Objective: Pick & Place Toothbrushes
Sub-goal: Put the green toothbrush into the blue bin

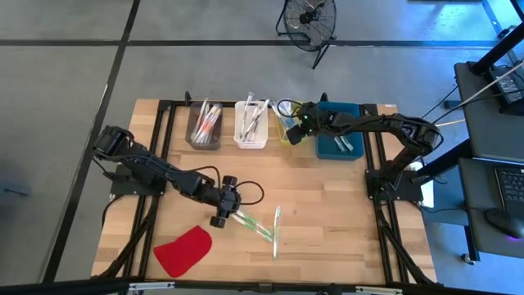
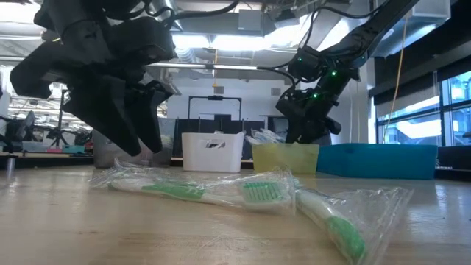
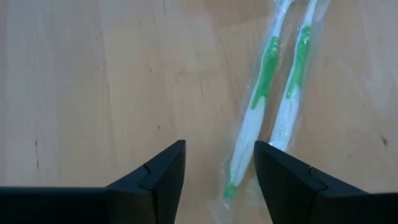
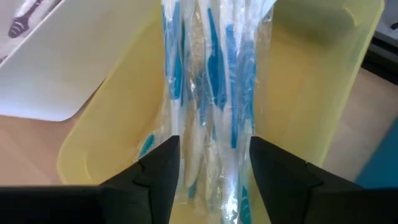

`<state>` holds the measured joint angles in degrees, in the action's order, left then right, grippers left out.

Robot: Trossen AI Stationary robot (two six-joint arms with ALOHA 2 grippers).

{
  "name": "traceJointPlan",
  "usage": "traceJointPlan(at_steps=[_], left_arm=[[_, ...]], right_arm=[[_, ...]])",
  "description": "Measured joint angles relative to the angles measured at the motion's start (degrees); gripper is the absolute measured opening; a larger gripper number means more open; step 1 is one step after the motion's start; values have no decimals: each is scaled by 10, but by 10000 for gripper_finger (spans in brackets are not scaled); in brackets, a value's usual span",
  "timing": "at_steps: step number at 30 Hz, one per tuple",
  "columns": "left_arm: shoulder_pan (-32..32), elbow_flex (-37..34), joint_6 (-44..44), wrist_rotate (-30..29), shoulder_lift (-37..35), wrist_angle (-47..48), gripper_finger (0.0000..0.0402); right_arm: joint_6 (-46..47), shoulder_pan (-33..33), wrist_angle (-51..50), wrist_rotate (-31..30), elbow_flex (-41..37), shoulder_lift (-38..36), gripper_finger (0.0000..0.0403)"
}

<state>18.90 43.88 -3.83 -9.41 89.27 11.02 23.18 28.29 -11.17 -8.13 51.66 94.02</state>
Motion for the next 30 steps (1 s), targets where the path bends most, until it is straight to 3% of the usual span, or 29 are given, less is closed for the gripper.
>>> traceJointPlan(at_steps=[13,22,30], left_arm=[[0,0,11,15,57,-27,184],[-14,0,-15,21,62,-22,184],[-18,0,-15,26,62,-16,130]], right_arm=[[-12,0,-11,4,0,-34,150],[-14,0,-23,49,0,-68,114],[-27,0,-37,78,0,-90,86]])
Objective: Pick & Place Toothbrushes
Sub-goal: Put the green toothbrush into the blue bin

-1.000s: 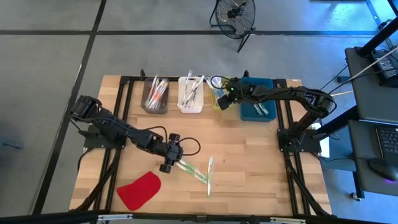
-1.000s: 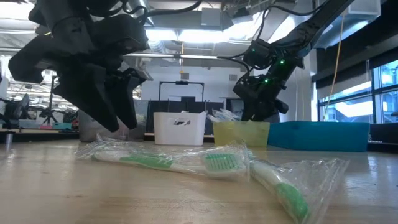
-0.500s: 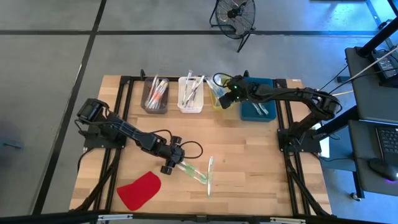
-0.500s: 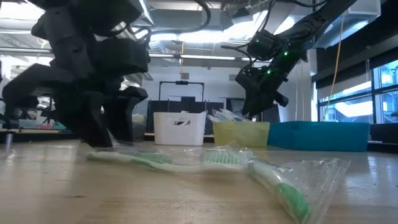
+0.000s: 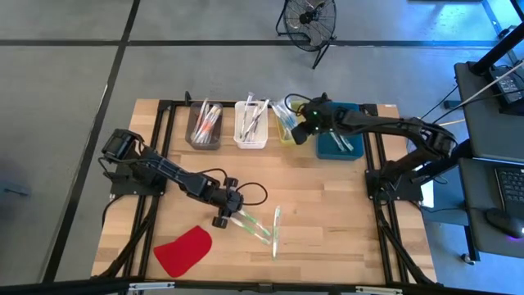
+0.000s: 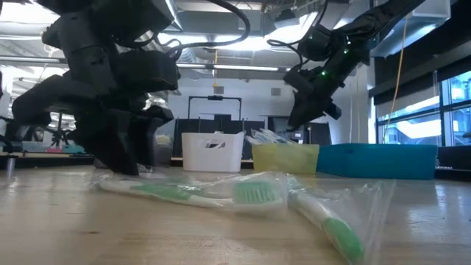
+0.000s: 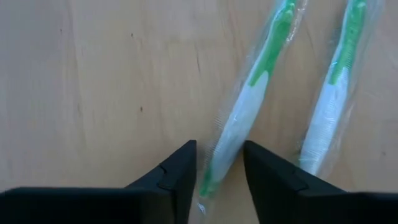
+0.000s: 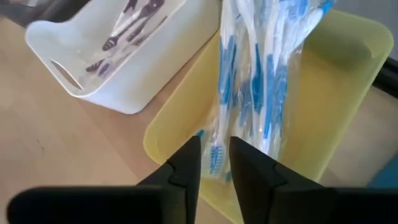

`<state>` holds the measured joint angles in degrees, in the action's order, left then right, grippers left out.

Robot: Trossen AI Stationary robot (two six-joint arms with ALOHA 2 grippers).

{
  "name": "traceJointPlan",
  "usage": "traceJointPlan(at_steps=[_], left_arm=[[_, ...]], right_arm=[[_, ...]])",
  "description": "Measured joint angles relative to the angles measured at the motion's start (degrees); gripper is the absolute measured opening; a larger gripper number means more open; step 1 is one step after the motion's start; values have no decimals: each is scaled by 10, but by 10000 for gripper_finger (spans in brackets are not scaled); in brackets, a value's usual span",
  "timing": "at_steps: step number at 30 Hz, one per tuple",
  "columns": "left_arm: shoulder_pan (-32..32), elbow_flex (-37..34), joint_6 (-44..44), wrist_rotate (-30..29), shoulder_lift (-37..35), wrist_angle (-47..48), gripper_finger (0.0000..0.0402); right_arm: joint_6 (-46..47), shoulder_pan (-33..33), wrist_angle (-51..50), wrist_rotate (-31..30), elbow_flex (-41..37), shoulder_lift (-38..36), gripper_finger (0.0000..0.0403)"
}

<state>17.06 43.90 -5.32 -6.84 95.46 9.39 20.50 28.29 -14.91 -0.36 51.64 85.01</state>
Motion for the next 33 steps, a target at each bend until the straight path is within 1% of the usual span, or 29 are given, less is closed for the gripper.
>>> traceJointPlan(at_steps=[7,13,16,22,28,33], left_arm=[[0,0,1,18,0,-1,65],[-1,0,1,18,0,2,26],[-1,0,1,18,0,8,22],[0,0,1,19,-4,14,27],[0,-1,1,18,-24,37,23],[0,-1,1,4,-47,44,23]], right_arm=[[-2,0,-27,0,0,-30,65],[-8,-10,-64,-1,0,-54,51],[-15,-21,-76,-1,0,-64,45],[-17,-58,-94,-3,0,-76,35],[-76,-104,-123,-3,0,-77,28],[-86,-140,-145,-3,0,-77,24]])
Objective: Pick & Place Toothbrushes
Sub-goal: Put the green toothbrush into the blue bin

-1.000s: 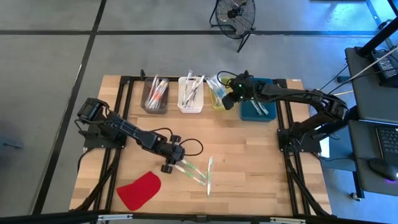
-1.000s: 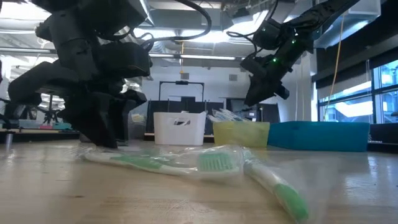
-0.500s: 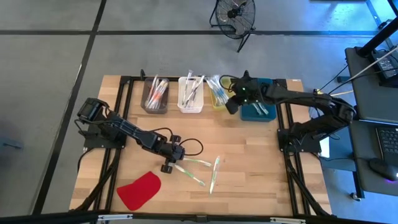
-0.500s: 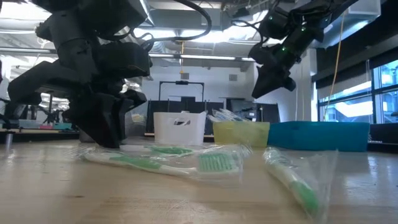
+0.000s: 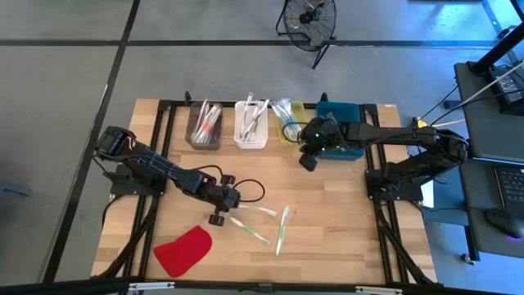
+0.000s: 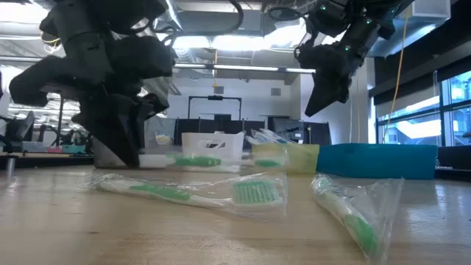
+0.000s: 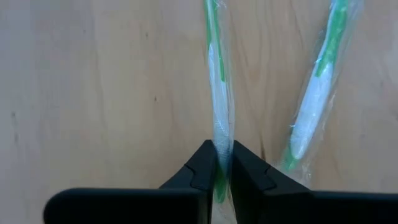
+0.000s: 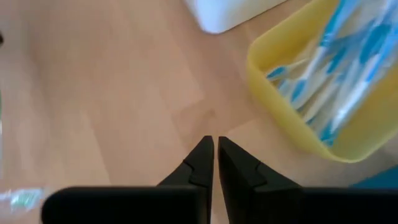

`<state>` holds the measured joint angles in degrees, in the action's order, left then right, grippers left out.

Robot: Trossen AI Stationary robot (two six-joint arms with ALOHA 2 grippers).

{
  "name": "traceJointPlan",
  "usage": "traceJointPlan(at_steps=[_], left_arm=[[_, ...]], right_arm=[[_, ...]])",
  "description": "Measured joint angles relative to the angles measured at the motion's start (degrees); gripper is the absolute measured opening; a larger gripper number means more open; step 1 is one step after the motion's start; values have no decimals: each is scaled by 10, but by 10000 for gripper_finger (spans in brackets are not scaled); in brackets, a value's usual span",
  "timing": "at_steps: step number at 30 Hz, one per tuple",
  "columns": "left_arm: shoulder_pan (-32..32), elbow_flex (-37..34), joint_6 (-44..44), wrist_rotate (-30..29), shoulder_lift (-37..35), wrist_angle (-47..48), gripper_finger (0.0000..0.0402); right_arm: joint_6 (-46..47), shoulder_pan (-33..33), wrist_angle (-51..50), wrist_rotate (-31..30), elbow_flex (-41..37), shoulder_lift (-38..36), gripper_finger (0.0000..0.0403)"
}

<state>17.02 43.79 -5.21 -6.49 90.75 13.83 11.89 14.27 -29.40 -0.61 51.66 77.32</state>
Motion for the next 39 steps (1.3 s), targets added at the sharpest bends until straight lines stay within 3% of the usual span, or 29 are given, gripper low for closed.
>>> traceJointPlan(at_steps=[15,24,29,39], left_arm=[[0,-9,-11,-68,-70,17,24],[-4,-55,-17,-103,-81,-104,24],[-15,-70,-27,-128,-81,-153,24],[-44,-99,-26,-157,-81,-275,24]], right_arm=[[-36,-131,-76,0,0,0,5],[-35,-207,-60,-2,0,0,23],[-34,-241,-28,-32,0,0,24],[-33,-273,44,-47,0,0,25]])
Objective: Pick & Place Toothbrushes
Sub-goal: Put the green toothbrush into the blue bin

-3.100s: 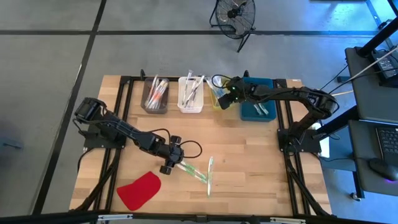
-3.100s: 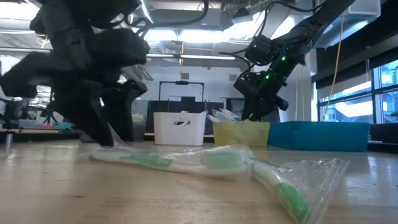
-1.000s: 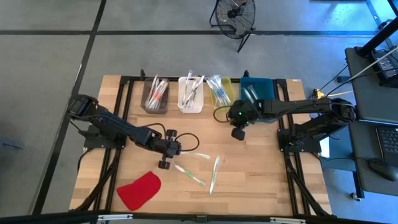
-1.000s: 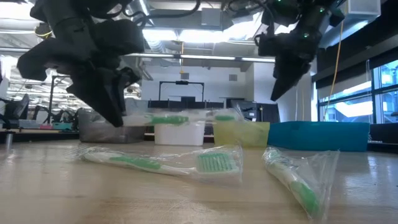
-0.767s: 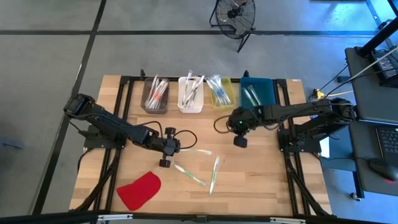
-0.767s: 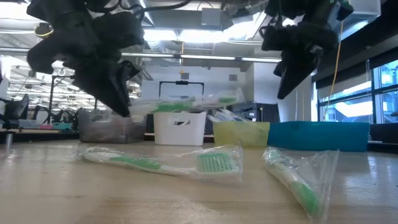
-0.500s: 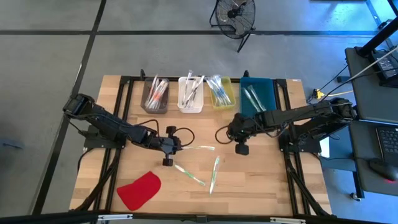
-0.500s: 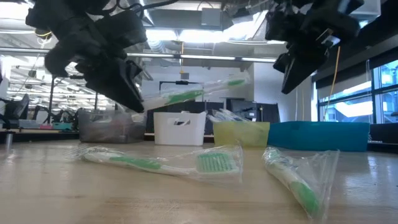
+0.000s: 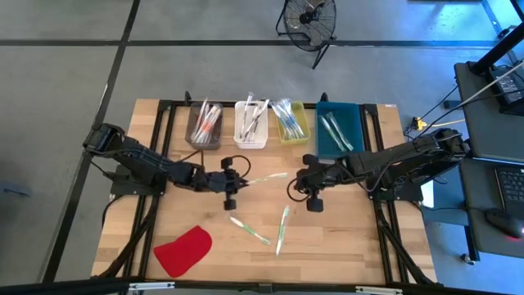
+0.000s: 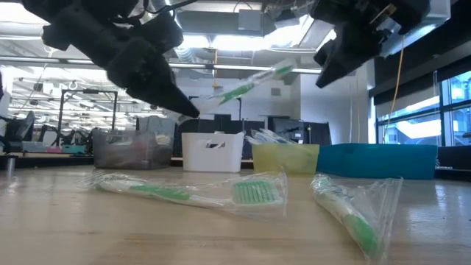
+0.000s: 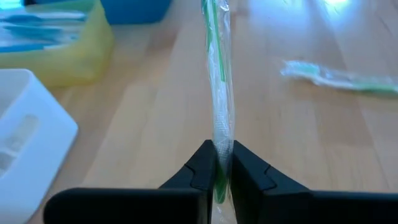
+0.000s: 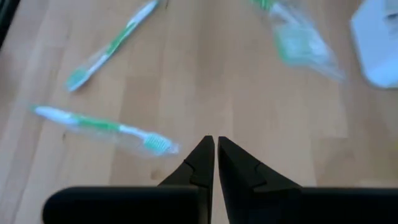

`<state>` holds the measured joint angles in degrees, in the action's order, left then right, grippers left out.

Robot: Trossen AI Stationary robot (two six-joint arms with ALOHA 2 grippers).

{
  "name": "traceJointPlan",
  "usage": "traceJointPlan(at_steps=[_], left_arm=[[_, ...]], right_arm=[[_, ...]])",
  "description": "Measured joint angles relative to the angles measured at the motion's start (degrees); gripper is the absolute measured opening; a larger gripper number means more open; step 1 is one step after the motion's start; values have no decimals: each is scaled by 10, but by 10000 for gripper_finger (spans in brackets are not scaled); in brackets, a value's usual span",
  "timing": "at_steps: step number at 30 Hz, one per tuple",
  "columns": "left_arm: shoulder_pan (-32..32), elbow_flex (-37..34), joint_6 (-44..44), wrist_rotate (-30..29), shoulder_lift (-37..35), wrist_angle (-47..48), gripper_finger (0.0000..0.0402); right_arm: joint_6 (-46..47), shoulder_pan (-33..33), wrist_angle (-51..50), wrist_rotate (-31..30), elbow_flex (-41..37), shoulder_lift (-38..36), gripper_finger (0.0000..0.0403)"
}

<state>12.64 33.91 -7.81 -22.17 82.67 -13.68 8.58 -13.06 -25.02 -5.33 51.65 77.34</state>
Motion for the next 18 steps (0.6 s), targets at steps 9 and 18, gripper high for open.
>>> traceJointPlan(at_steps=[9,18], left_arm=[[-29,0,0,-15,0,-78,24],[-39,0,0,-31,0,-144,24]], right_arm=[[10,-3,77,-106,0,0,25],[12,-3,162,-108,0,0,25]])
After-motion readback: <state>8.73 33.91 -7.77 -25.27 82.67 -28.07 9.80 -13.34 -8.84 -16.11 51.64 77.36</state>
